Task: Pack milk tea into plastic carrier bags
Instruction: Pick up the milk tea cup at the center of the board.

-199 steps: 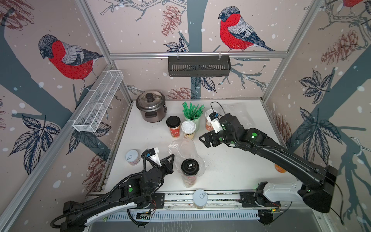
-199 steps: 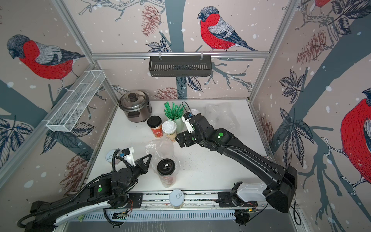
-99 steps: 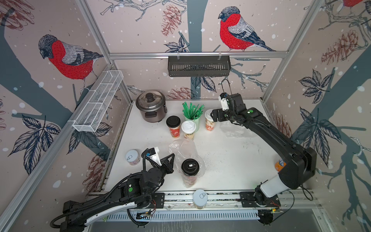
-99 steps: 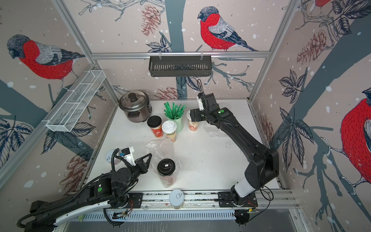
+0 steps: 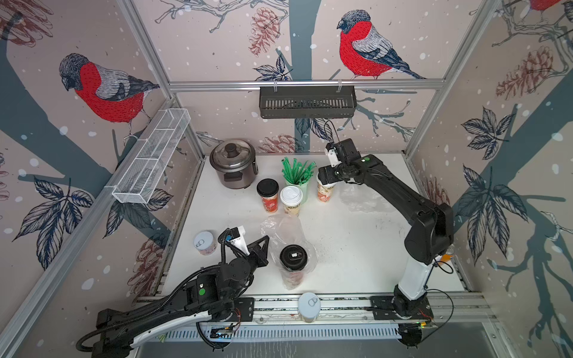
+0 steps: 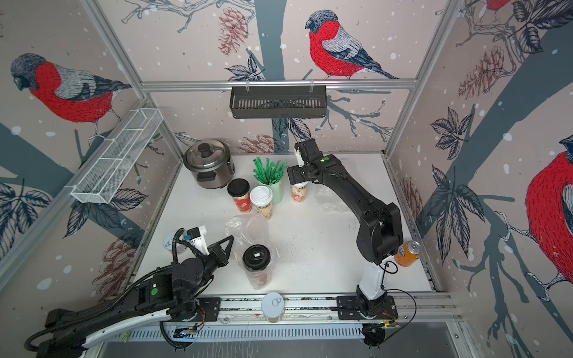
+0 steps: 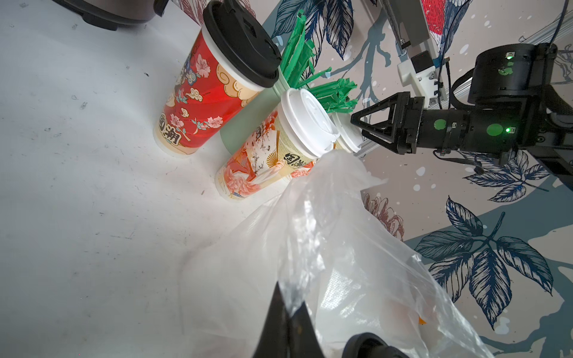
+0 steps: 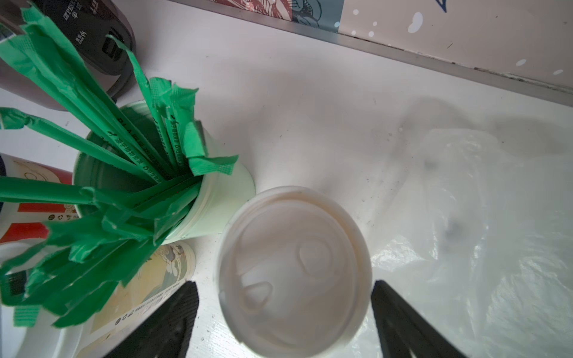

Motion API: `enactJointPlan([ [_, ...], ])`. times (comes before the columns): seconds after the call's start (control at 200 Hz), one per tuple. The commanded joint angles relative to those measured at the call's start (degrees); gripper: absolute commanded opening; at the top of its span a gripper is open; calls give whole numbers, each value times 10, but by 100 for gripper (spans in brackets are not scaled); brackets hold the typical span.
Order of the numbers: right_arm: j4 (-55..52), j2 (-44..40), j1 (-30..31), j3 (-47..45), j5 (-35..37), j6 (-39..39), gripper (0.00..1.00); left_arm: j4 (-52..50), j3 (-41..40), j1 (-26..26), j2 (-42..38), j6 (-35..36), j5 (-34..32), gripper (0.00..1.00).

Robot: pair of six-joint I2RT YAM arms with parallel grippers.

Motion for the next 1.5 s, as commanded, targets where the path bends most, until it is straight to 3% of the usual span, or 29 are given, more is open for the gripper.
enactJointPlan([
  [0.0,-12,5,3,6,15,-12,88,14,5,0,1,0,-17,0],
  [0.886,-20,8,6,20,36,-9,67,16,5,0,0,-4,-12,0],
  [1.241,-36,-83,9,-7,49,1,64,20,6,0,0,2,-7,0],
  [1.496,-30,-228,58,-56,89,16,64,23,6,0,1,8,0,0],
])
